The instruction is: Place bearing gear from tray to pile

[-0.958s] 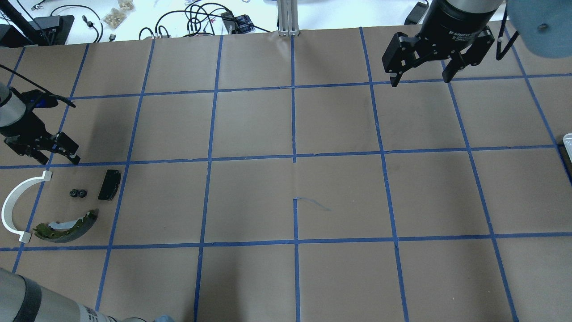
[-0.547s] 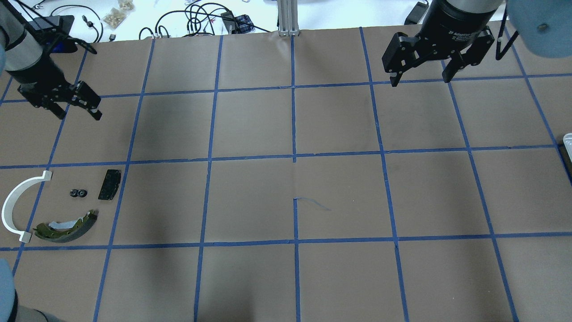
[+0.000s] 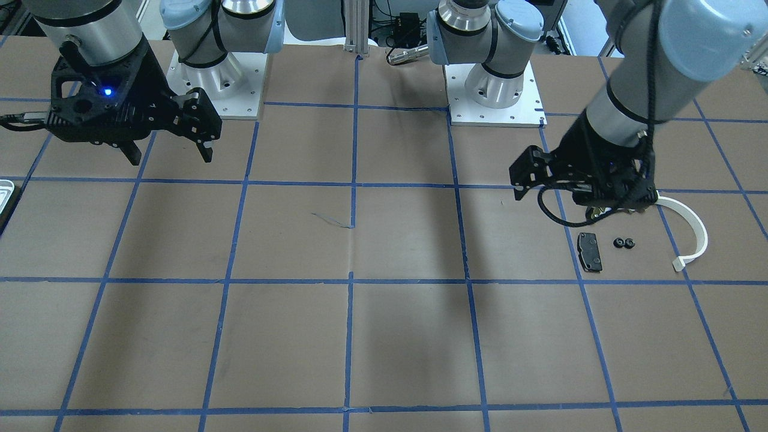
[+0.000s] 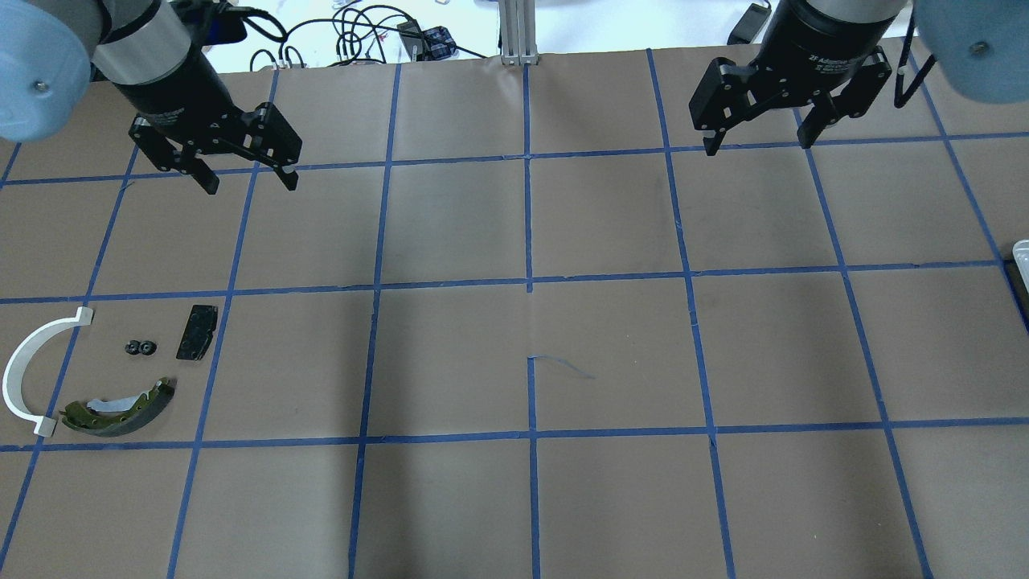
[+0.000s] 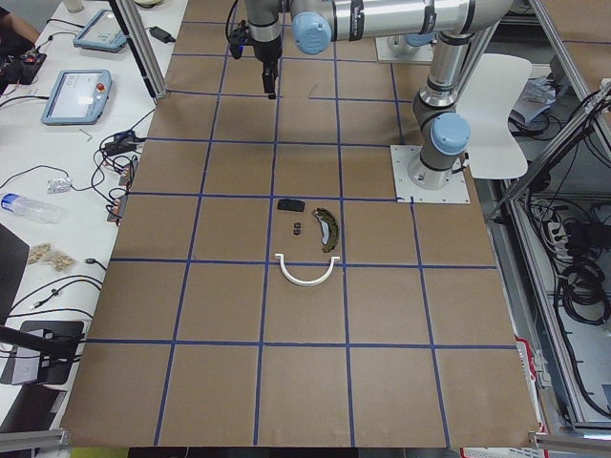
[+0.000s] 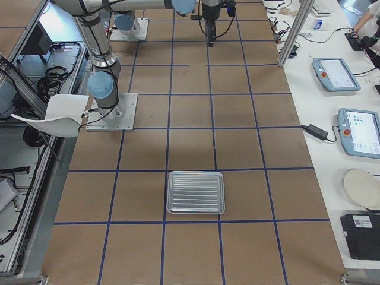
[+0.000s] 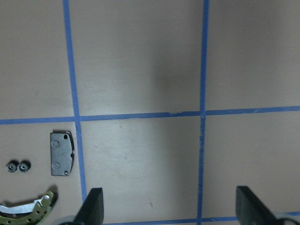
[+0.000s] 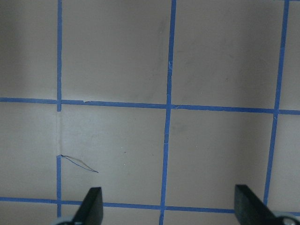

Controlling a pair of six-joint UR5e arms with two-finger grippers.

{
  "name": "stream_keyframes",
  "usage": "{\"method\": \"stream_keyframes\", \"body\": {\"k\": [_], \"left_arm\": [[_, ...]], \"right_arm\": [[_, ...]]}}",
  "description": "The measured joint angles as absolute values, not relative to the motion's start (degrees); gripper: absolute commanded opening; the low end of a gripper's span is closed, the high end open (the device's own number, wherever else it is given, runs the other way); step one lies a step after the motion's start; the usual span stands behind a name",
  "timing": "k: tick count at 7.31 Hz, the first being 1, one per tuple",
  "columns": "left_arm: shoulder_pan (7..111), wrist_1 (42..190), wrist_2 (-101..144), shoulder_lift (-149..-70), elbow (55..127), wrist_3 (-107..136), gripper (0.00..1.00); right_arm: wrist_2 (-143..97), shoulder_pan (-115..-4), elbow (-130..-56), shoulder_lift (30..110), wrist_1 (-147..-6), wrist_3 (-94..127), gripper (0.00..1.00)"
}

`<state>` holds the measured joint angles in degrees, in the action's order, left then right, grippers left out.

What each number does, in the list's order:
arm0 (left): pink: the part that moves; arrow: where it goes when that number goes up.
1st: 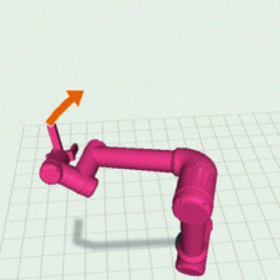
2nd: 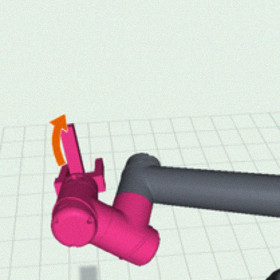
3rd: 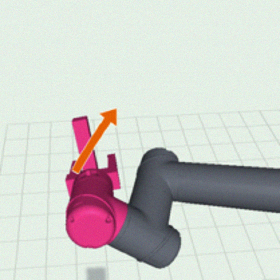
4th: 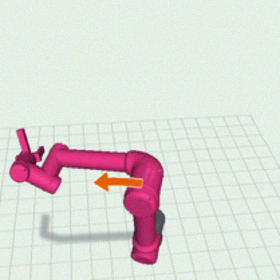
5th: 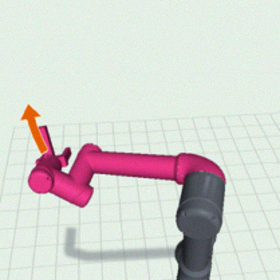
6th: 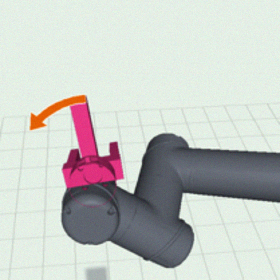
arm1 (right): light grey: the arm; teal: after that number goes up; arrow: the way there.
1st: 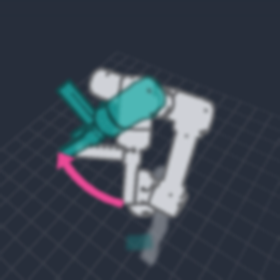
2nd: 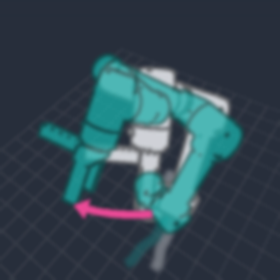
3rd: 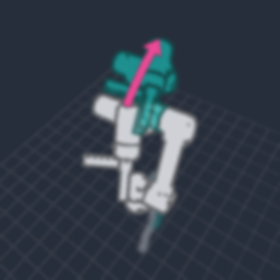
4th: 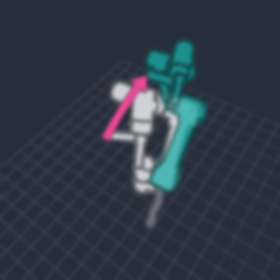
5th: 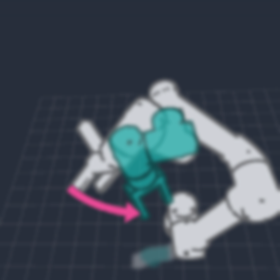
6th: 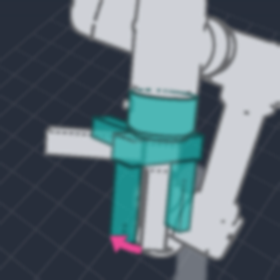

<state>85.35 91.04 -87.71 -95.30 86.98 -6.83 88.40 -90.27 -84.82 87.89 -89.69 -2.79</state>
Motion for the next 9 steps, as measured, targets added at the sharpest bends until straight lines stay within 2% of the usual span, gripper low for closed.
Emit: {"method": "stream_keyframes", "body": {"k": [4,9], "left_arm": [[87.49,94.33,-88.71,-88.02,92.43,-6.11,1.0],[87.43,93.78,-90.06,-84.81,94.83,-6.42,1.0]], "right_arm": [[88.3,-90.19,-84.81,87.89,-89.7,-2.74,1.0],[88.42,-90.17,-84.82,87.89,-89.66,-2.81,1.0]]}}
